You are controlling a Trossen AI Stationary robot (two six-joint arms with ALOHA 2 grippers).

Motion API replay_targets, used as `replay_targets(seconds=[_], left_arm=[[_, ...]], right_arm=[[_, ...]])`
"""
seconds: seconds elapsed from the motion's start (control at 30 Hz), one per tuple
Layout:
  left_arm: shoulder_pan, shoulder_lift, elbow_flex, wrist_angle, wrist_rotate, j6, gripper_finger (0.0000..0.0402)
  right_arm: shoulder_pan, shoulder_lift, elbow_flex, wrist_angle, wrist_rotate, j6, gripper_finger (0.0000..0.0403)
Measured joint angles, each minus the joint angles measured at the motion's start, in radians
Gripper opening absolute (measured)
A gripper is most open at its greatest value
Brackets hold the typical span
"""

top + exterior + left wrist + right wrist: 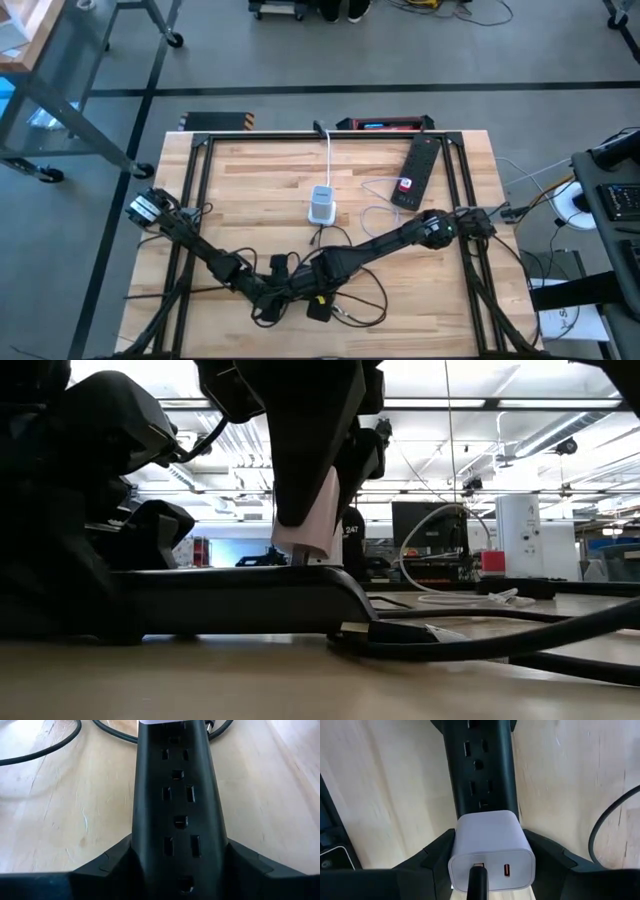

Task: Insert USB
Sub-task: Insert the pink charger adapter into the bottom black outlet extension

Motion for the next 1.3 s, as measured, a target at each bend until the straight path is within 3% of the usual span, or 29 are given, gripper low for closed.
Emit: replay_targets(seconds=[0.23,0.63,0.93,1.03,1.2,1.3], left_arm=[[0.001,0.000,0.000,0.003,0.000,-0.006,0.0212],[0.003,-0.005,0.000,0.006,0.004,-0.057,0.0211],[0.004,-0.015,0.002,-0.015,0.007,-0.041,0.0213],[0.004,-0.030,0.005,-0.058,0.008,-0.038,0.0211],[-0.008,-0.061,0.005,-0.109,-0.005,-0.042,0.0212],[-0.032,-0.085,0.006,-0.156,0.012,-0.100,0.0213]], right_arm=[[0.005,-0.002,-0.019,0.037,0.026,-0.008,0.0182],[0.053,-0.003,-0.057,0.085,0.171,-0.021,0.0182],[0.061,-0.009,-0.125,0.148,0.199,0.015,0.0182],[0.064,-0.004,-0.078,0.144,0.239,-0.002,0.0228],[0.084,0.003,0.021,0.107,0.404,-0.066,0.0331],[0.108,-0.019,0.065,0.100,0.510,-0.079,0.0359]])
